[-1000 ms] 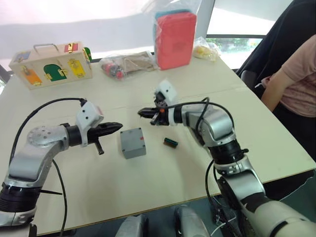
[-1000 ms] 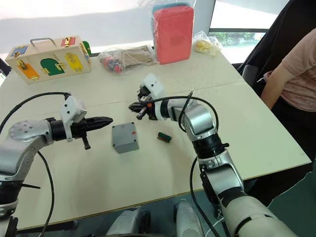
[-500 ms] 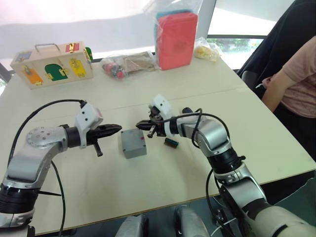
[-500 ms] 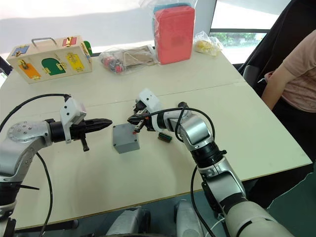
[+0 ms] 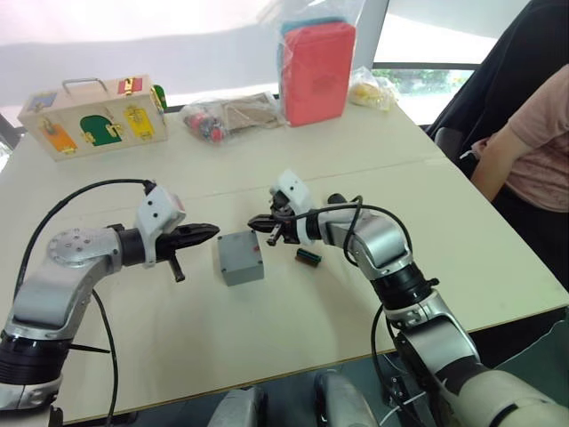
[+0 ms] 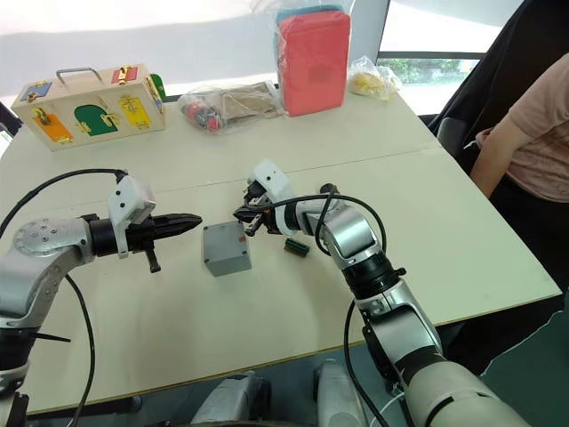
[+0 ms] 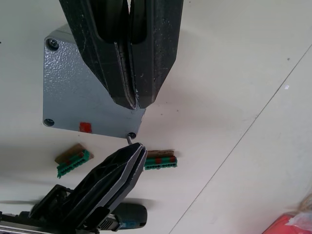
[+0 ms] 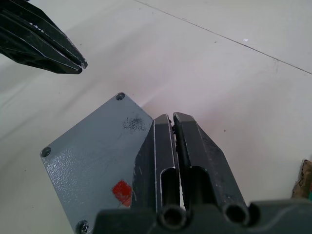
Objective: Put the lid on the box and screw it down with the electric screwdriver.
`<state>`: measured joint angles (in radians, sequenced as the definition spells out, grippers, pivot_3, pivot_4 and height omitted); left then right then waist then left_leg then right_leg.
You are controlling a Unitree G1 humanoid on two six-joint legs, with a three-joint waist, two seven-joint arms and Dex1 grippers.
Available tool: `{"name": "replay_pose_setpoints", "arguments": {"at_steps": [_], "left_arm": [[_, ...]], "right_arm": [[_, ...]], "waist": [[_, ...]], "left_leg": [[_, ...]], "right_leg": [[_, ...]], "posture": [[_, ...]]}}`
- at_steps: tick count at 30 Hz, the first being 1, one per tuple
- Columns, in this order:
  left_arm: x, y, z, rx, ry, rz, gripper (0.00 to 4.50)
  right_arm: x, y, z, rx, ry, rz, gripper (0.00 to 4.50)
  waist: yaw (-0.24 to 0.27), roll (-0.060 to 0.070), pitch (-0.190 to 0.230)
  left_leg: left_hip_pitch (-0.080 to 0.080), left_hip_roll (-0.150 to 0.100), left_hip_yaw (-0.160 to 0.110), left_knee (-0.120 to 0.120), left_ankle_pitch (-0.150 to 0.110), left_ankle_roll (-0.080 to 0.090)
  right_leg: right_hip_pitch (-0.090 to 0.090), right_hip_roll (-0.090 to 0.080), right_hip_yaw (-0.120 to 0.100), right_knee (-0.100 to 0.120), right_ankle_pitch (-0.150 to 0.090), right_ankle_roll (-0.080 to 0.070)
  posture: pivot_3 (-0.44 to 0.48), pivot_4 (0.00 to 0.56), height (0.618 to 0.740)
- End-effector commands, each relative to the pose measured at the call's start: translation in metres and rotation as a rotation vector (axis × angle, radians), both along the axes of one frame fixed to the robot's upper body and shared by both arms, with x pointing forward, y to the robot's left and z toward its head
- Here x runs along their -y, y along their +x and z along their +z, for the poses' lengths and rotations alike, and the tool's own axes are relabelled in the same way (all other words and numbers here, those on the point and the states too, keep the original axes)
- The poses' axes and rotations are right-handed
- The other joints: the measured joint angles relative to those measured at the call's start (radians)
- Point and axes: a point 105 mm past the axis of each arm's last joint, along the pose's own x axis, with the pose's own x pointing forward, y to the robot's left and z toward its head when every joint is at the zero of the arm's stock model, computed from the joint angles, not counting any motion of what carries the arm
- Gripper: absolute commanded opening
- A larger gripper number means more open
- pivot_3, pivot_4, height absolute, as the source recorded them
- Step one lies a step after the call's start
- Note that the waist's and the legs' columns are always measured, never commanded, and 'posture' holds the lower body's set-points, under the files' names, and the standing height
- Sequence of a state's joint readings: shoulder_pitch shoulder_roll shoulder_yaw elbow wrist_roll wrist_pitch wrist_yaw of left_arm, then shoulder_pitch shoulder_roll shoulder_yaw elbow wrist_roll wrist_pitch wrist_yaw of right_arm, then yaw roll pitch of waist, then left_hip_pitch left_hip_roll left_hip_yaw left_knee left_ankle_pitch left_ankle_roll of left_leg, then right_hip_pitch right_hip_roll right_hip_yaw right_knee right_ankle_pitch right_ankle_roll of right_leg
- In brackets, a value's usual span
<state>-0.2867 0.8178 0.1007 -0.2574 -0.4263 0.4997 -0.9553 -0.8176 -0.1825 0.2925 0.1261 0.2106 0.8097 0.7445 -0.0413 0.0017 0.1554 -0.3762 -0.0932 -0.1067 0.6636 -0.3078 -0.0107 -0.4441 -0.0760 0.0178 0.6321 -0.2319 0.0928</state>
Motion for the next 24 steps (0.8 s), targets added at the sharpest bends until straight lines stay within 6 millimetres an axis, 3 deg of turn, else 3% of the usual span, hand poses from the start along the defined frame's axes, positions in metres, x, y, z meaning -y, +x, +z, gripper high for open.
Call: {"name": "replay_pose_setpoints", "arguments": {"at_steps": [1,7,18,21,24], "left_arm": [[0.001,-0.002,0.012,0.05,0.005,-0.011,0.0],[0.001,-0.002,0.012,0.05,0.005,-0.01,0.0],[0.003,-0.002,0.012,0.05,0.005,-0.013,0.0],[0.004,-0.001,0.012,0.051,0.007,-0.016,0.0],[0.005,-0.001,0.012,0.051,0.006,-0.02,0.0]], "right_arm": [[-0.01,-0.002,0.015,0.052,0.014,0.035,0.05],[-0.011,0.0,0.014,0.05,0.01,0.032,0.05],[-0.005,-0.006,-0.008,0.022,-0.053,0.047,0.05],[-0.003,-0.008,-0.008,0.021,-0.054,0.056,0.64],[-0.002,-0.012,-0.002,0.03,-0.038,0.077,1.85]], "waist": [[0.0,0.0,0.0],[0.0,0.0,0.0],[0.0,0.0,0.0],[0.0,0.0,0.0],[0.001,0.0,0.0]], "left_leg": [[0.0,0.0,0.0,0.0,0.0,0.0],[0.0,0.0,0.0,0.0,0.0,0.0],[0.0,0.0,0.0,0.0,0.0,0.0],[0.0,0.0,0.0,0.0,0.0,0.0],[0.0,0.0,0.0,0.0,0.0,0.0]], "right_leg": [[0.0,0.0,0.0,0.0,0.0,0.0],[0.0,0.0,0.0,0.0,0.0,0.0],[0.0,0.0,0.0,0.0,0.0,0.0],[0.0,0.0,0.0,0.0,0.0,0.0],[0.0,0.0,0.0,0.0,0.0,0.0]], "posture": [[0.0,0.15,0.74],[0.0,0.15,0.74],[0.0,0.15,0.74],[0.0,0.15,0.74],[0.0,0.15,0.74]]}}
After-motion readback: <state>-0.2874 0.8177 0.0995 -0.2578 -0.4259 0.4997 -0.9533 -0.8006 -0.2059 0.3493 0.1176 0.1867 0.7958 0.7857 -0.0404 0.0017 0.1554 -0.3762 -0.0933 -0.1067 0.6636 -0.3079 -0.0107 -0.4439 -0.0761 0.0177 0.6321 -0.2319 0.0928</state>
